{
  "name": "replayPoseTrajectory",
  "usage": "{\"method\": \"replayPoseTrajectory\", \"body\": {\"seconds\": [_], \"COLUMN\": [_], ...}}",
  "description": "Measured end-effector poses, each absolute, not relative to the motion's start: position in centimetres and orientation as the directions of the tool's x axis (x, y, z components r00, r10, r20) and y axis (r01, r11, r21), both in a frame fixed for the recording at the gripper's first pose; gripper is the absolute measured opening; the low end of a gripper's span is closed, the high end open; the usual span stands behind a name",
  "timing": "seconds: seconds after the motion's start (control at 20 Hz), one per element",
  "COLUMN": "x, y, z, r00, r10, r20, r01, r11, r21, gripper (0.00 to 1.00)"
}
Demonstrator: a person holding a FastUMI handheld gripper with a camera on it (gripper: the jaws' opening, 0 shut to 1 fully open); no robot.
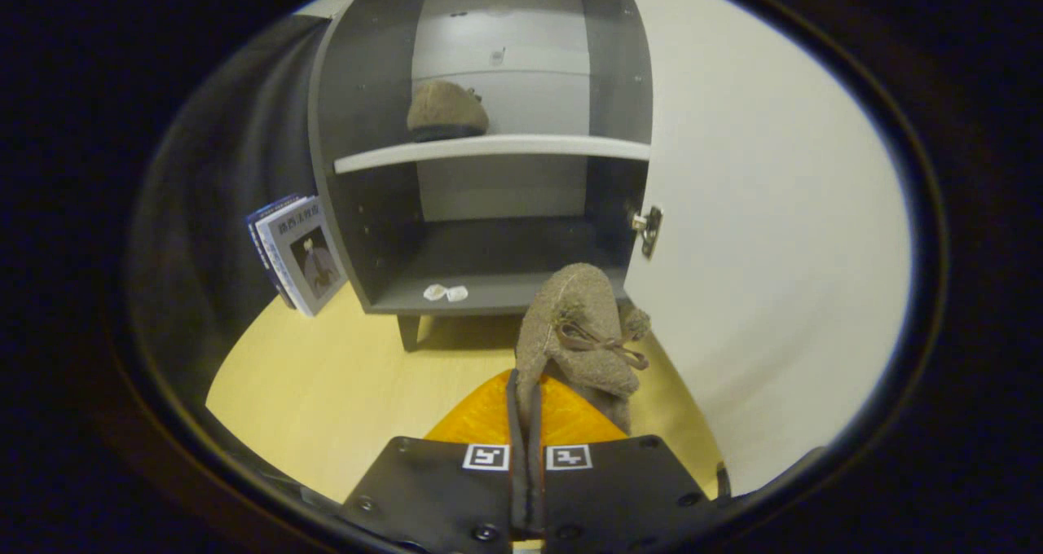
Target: Open the shoe cabinet door, grab the shoes and put them into the shoe cabinet, then close the shoe cabinet door.
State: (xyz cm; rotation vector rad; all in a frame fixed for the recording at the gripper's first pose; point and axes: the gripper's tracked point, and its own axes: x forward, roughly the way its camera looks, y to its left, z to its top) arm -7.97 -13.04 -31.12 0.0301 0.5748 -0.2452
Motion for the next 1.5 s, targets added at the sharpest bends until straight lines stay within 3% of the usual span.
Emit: {"method": "replayPoseTrajectory", "body": {"seconds": [0.4,0.8,1.5], "x": [-2.3,6.9,20.0], "y": [-14.5,-15.6,-18.1], "z": [-19.7,-13.5,-13.7], "r00": [0.895,0.919,0.903], "r10": [-0.254,-0.269,-0.300], "r20": [-0.367,-0.289,-0.307], "r01": [0.242,0.246,0.261], "r11": [0.967,0.963,0.952], "r21": [-0.080,-0.114,-0.160], "gripper": [0.02,0.02,0.02]}}
